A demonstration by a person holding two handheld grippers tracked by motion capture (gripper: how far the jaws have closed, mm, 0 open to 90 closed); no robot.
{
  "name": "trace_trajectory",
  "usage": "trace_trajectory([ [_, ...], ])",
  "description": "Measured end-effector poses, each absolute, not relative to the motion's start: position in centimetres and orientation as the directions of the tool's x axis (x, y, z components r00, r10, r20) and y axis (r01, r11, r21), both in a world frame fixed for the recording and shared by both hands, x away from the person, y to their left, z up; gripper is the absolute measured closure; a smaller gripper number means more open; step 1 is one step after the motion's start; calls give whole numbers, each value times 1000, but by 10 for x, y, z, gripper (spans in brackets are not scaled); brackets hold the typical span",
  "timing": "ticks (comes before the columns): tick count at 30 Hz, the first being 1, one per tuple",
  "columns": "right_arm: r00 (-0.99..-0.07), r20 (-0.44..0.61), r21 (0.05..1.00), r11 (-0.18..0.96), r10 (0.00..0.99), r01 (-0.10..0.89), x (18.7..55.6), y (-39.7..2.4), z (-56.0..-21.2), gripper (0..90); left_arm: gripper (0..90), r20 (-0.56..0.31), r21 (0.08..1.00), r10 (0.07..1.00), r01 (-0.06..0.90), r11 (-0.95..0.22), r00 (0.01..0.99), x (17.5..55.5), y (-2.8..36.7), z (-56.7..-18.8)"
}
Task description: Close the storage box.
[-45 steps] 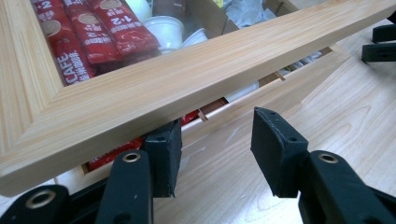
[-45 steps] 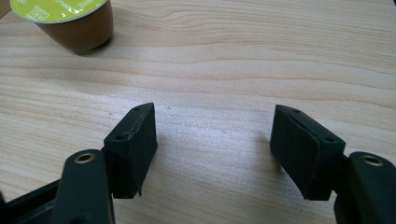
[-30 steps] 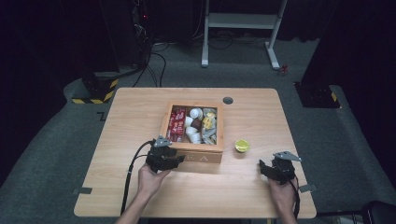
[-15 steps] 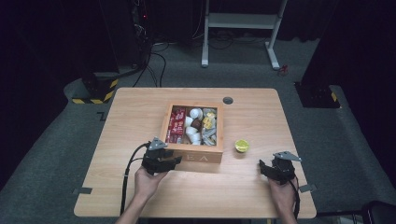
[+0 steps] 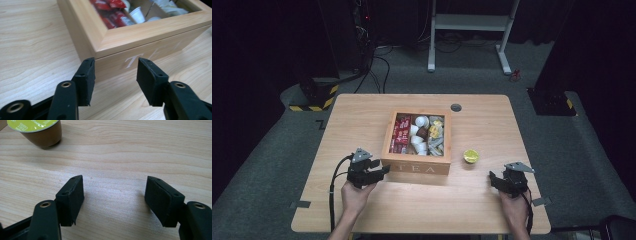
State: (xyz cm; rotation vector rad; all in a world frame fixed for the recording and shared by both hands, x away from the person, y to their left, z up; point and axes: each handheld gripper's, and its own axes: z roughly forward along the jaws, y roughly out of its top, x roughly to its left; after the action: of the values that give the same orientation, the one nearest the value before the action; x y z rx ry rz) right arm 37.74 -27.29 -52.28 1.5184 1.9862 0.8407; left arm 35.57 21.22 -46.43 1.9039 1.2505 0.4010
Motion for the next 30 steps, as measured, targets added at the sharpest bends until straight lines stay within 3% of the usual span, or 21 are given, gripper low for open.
trace_trajectory([
  [13, -254, -19, 728, 187, 967, 659, 377, -273, -523, 318, 443, -149, 740, 878, 640, -207, 456, 369, 203, -479],
  [30, -253, -20, 728, 188, 967, 659, 377, -273, -523, 319, 465, -163, 749, 891, 641, -168, 424, 363, 201, -476],
])
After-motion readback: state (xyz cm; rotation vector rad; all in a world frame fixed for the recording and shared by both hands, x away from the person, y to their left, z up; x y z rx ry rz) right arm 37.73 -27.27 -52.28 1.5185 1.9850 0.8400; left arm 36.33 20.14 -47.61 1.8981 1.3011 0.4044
